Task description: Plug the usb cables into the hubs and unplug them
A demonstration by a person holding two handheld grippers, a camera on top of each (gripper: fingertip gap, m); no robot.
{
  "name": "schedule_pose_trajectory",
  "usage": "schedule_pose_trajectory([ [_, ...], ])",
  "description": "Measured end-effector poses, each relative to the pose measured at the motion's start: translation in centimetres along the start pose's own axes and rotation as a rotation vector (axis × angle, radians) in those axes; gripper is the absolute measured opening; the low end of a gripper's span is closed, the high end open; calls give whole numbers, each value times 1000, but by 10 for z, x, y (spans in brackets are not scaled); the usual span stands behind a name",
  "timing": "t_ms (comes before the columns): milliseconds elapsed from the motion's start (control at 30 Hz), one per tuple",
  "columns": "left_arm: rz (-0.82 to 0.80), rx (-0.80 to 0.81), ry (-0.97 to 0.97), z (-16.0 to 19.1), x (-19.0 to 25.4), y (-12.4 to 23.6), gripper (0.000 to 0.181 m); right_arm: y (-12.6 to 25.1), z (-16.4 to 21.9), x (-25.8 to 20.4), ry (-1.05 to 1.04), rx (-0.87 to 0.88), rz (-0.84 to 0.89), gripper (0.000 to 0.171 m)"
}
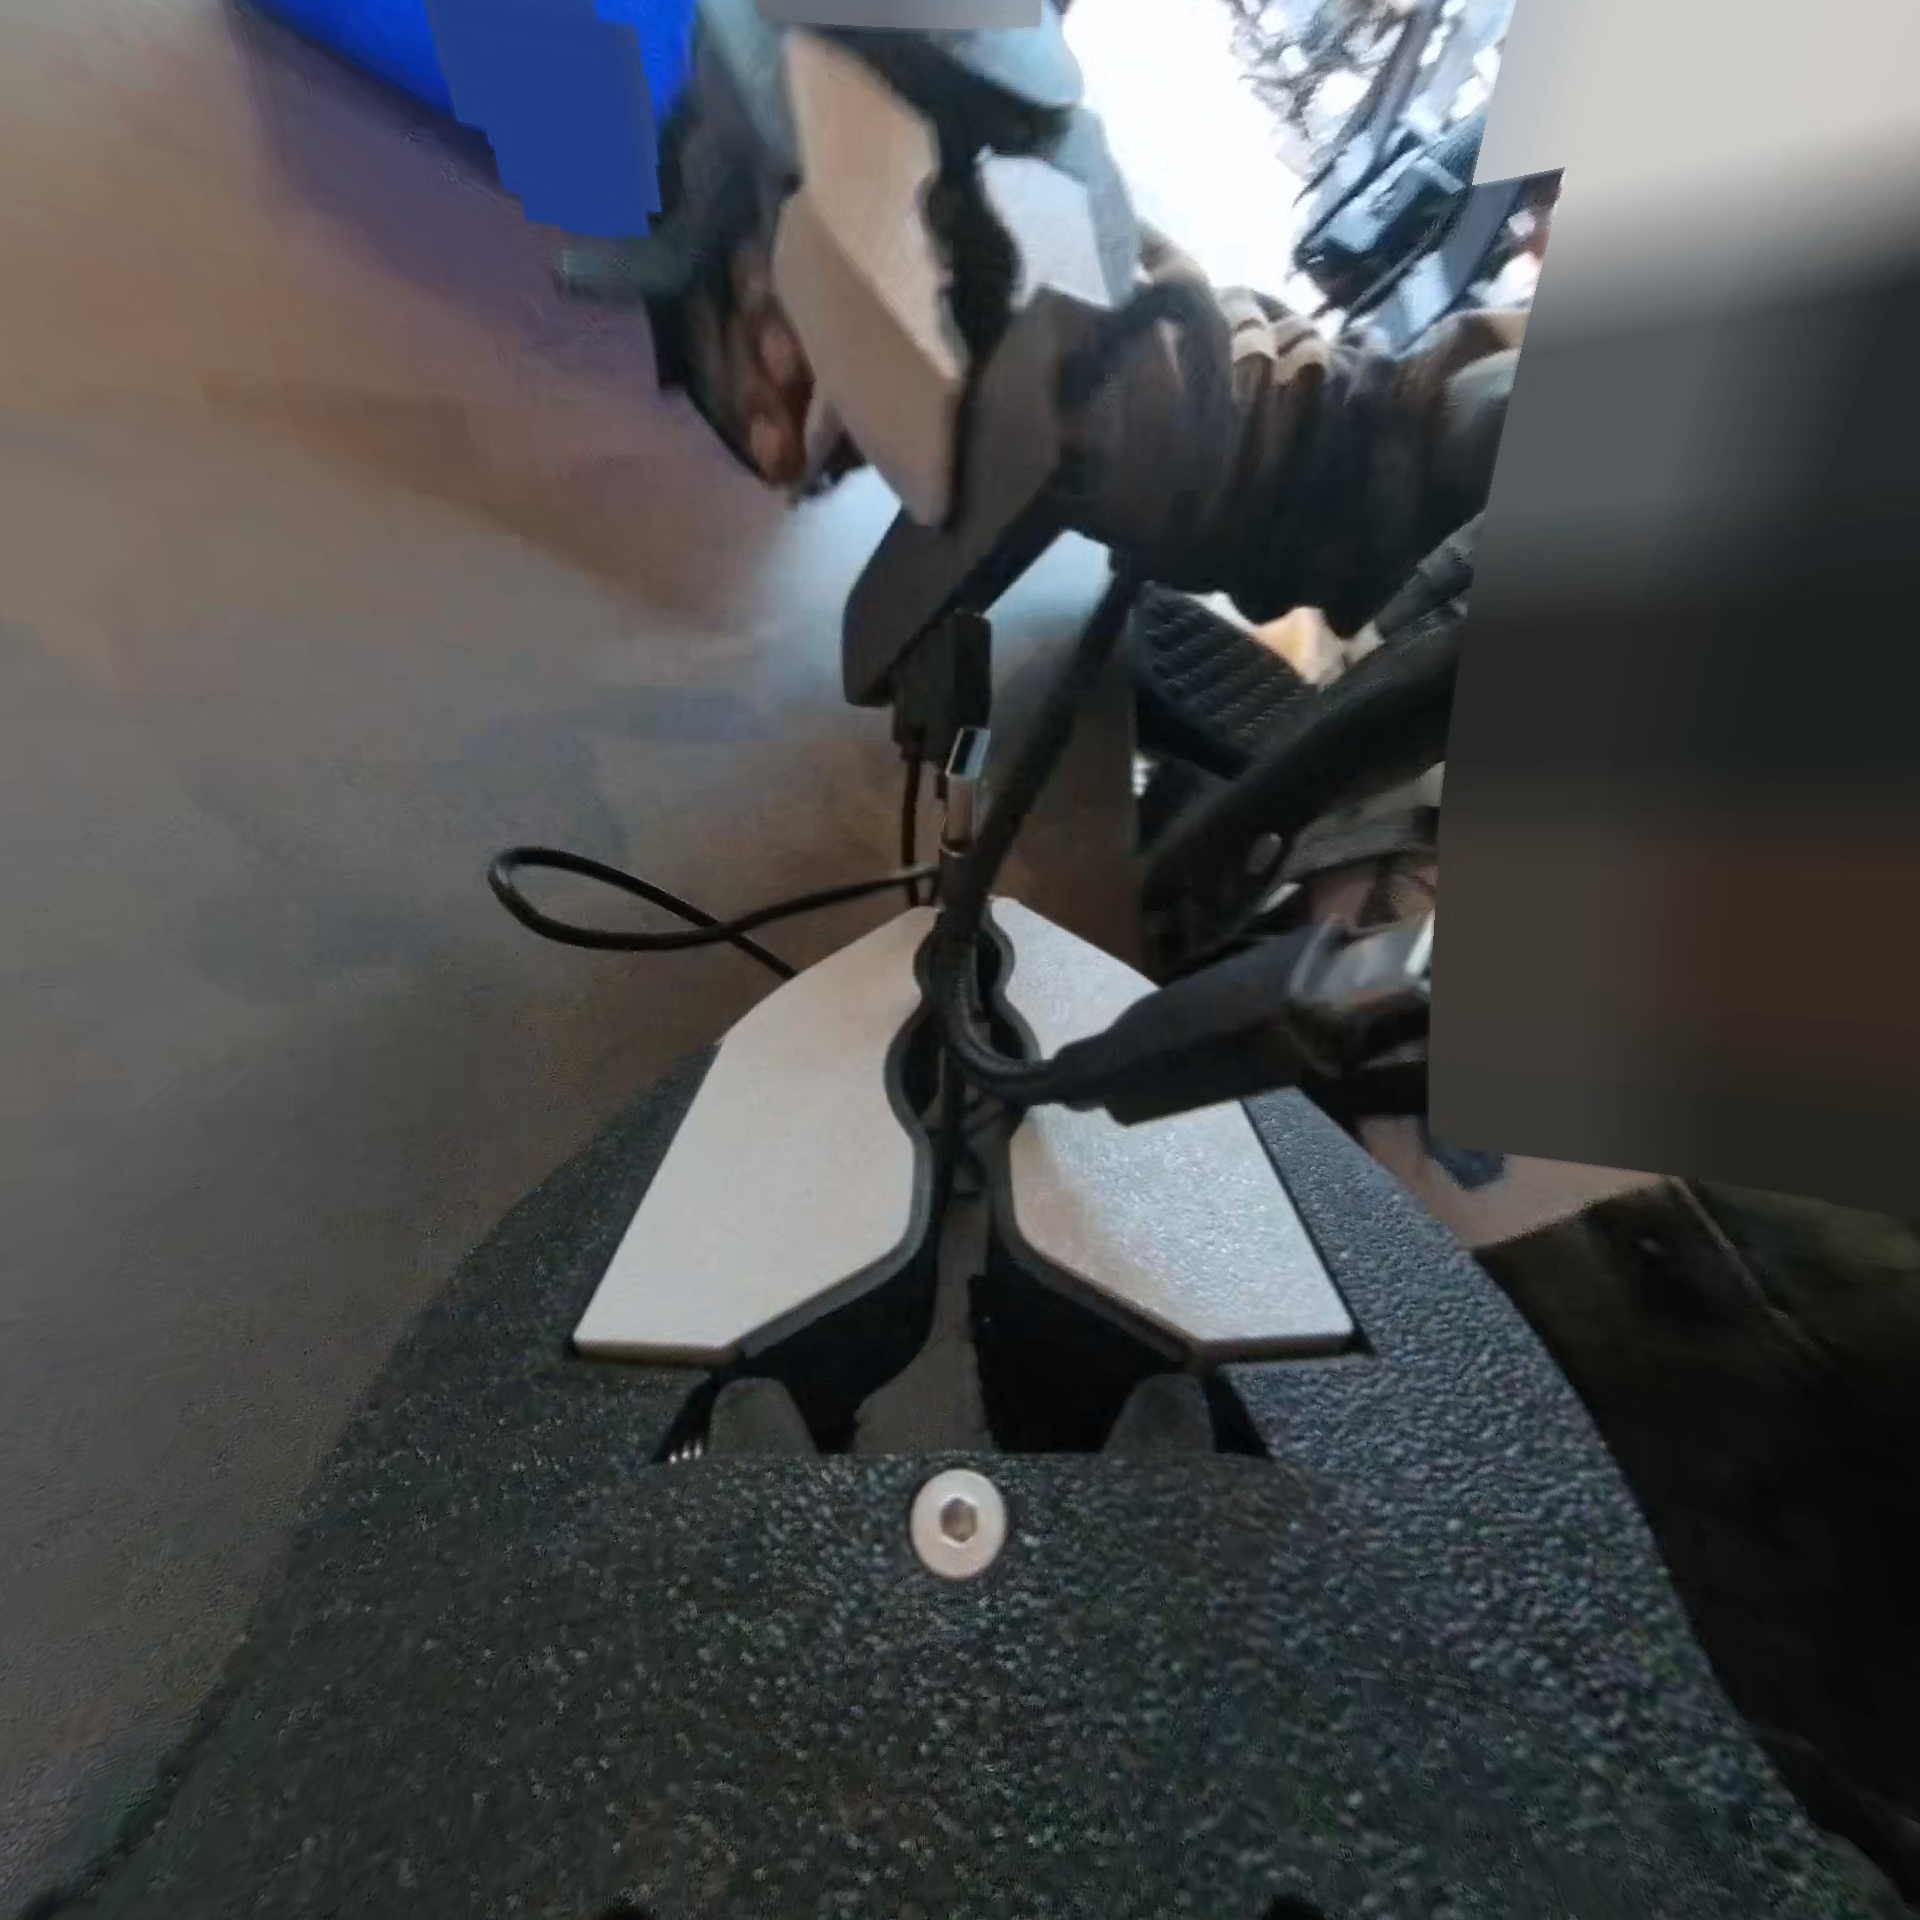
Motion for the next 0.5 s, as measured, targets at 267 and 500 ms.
schedule_pose_trajectory([
  [267, 190, -84, -72, 5, -20, 1, 4, -25, -34, -24, 647, -489, -8, 11],
  [500, 316, -340, -289, 2, -22, 6, 4, -37, -22, -36, 1410, -906, 85, 11],
])
Point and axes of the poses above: each gripper's, where its closed fingertips meet, y back along the fingers, z out of its underside, x = y × z across the jaws, the point moved 9 cm from there along y, back along the fingers, and after that the axes turned 1 degree about y, right-handed, at the moved point
